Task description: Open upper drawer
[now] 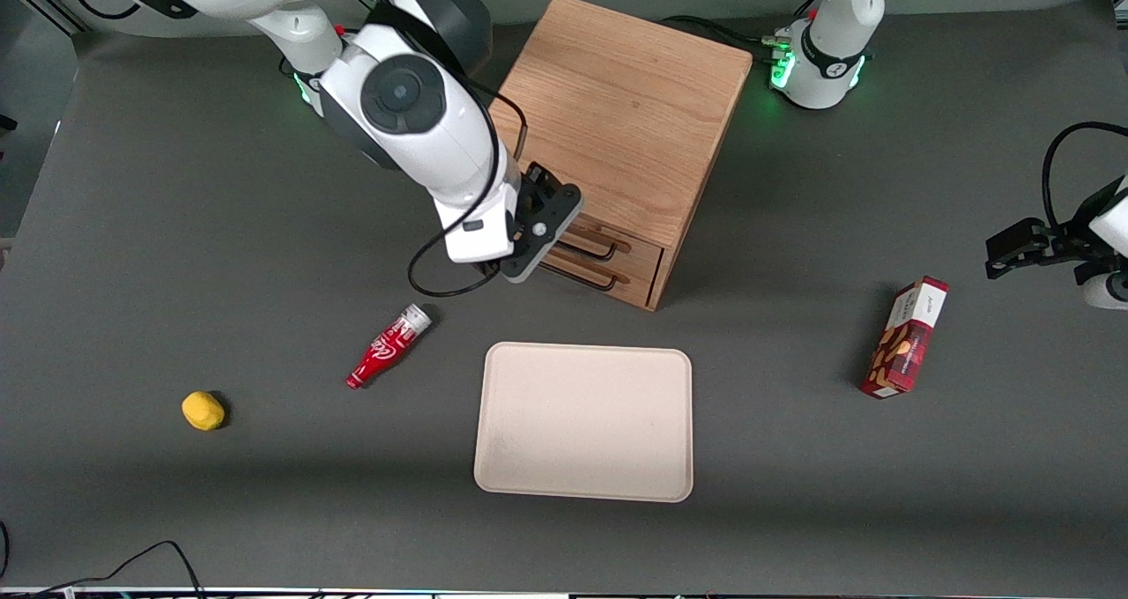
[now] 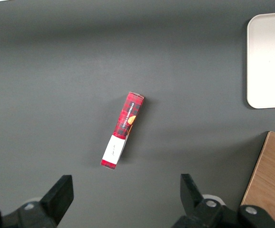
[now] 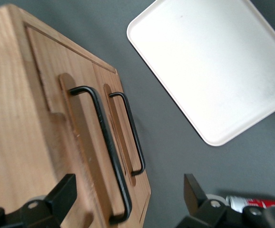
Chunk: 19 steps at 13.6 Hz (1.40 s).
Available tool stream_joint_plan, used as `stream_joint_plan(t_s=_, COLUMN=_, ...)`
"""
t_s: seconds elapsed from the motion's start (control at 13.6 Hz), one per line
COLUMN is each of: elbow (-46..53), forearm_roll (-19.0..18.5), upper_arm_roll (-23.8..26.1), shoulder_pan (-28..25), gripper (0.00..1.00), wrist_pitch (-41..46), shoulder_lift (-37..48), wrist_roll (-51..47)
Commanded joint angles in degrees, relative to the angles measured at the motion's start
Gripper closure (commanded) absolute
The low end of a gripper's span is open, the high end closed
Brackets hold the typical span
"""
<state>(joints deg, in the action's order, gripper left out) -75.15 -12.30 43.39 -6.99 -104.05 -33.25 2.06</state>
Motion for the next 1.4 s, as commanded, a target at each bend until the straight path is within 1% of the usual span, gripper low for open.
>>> stream_joint_plan(t_s=0.0, elbow=-3.58, forearm_roll=-4.82, upper_arm_roll=0.55, shoulder_pan=-0.04, gripper=0.0, wrist_pitch=-4.39, shoulder_lift=-1.02, wrist_roll=1.28)
stream_joint_plan(t_s=0.15, elbow=-4.21, forearm_roll=-6.68, upper_arm_roll=0.47, shoulder_pan=-0.21, gripper=0.0, wrist_pitch=-5.45, shoulder_lift=-2.07, wrist_roll=1.28)
stream_joint_plan(t_s=0.37, elbow=-4.82, forearm_roll=-7.65, upper_arm_roll=0.38, shoulder_pan=-0.22, gripper=0.0, wrist_pitch=-6.95, shoulder_lift=-2.69, wrist_roll=1.28)
stream_joint_plan(t_s=0.52, elbow=-6.14, forearm_roll=-7.65, upper_arm_roll=0.38, shoulder_pan=-0.04, gripper=0.0, wrist_pitch=-8.53, shoulder_lift=-2.7, wrist_roll=1.37)
stream_joint_plan(t_s=0.88, elbow=-6.5, forearm_roll=-7.57, upper_arm_roll=-0.06, shoulder_pan=0.4, gripper=0.0, wrist_pitch=-8.88, shoulder_lift=-3.22, wrist_roll=1.98)
stream_joint_plan(t_s=1.11, elbow=-6.23, forearm_roll=-5.9, upper_arm_roll=-0.06, shoulder_pan=1.54, gripper=0.0, wrist_pitch=-9.32, shoulder_lift=-5.68, wrist_roll=2.77)
stream_joint_plan(t_s=1.25, elbow=-6.14, forearm_roll=-3.01, upper_arm_roll=0.02, shoulder_pan=2.24, gripper=0.0, wrist_pitch=-9.33, shoulder_lift=-5.86, wrist_roll=3.3)
stream_joint_plan(t_s=1.33, elbow=-5.97, forearm_roll=-2.82, upper_arm_roll=0.2, shoulder_pan=2.42, gripper=0.0, wrist_pitch=-9.06, shoulder_lift=-5.86, wrist_roll=3.82)
